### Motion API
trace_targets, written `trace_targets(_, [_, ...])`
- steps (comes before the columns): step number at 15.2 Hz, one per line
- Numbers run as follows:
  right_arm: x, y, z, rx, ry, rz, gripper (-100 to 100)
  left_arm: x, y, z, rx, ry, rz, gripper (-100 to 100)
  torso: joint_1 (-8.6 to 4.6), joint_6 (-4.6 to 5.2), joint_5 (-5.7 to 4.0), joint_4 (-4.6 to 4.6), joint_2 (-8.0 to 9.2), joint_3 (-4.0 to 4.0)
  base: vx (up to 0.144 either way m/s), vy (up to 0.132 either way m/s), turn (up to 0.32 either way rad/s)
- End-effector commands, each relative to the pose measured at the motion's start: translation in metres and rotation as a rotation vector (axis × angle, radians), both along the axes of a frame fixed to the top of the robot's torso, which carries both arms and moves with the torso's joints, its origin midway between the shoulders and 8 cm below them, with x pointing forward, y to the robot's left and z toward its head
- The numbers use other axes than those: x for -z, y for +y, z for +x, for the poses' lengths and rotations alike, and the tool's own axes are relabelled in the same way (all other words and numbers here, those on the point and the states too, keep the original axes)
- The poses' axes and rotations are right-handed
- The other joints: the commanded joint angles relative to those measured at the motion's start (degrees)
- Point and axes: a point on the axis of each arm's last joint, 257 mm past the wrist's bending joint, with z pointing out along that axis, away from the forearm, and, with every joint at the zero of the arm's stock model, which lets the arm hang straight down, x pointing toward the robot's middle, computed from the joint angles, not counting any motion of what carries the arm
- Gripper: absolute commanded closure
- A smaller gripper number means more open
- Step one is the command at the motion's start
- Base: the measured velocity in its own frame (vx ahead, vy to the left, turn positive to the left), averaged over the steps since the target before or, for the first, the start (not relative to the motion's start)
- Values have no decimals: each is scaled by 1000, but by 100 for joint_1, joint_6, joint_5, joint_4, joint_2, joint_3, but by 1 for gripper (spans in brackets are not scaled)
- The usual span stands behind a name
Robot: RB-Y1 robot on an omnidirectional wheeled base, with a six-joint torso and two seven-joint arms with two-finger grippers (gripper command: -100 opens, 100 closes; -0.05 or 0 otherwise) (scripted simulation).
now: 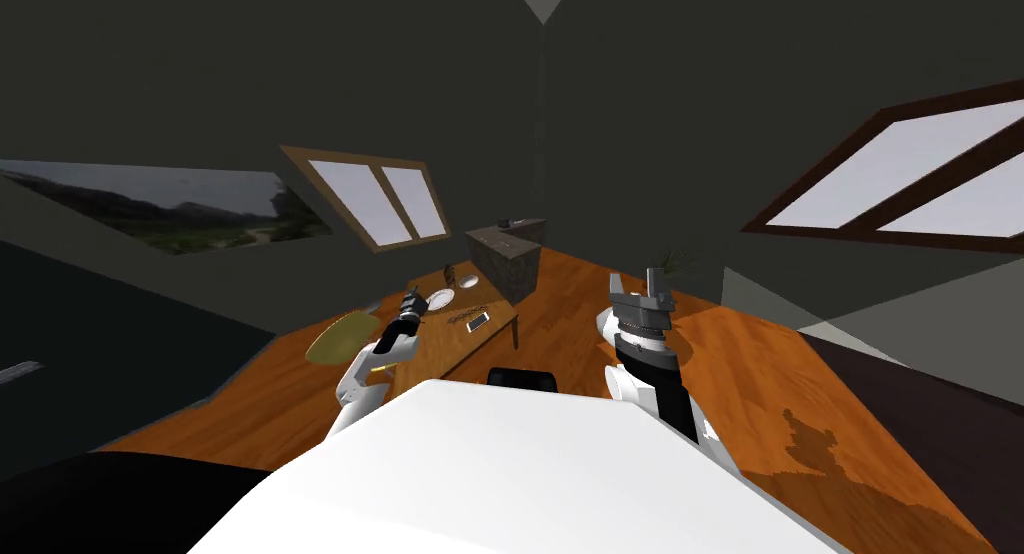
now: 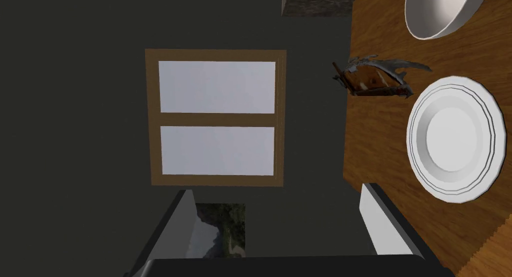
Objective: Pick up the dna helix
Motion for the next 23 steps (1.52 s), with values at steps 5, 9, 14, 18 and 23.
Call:
trace_targets(5, [0,0,0,0,0,0,0,32,30,-13,-83,83,-80,-100,1,-4,0,0,0,0,-4,11,-166])
trace_targets(9, [0,0,0,0,0,0,0,72,69,-37,-196,167,-190,-100,1,5,1,0,-1,-1,-2,12,-349])
trace_targets(14, [0,0,0,0,0,0,0,111,102,-66,-311,237,-307,-100,3,-5,1,-1,-2,-1,0,18,-200])
trace_targets(18, [0,0,0,0,0,0,0,138,114,-88,-385,301,-384,-100,4,1,1,-1,-3,-1,-2,21,-242])
trace_targets(23, [0,0,0,0,0,0,0,177,131,-125,-504,371,-515,-100,7,0,2,-1,-4,-2,0,27,-271])
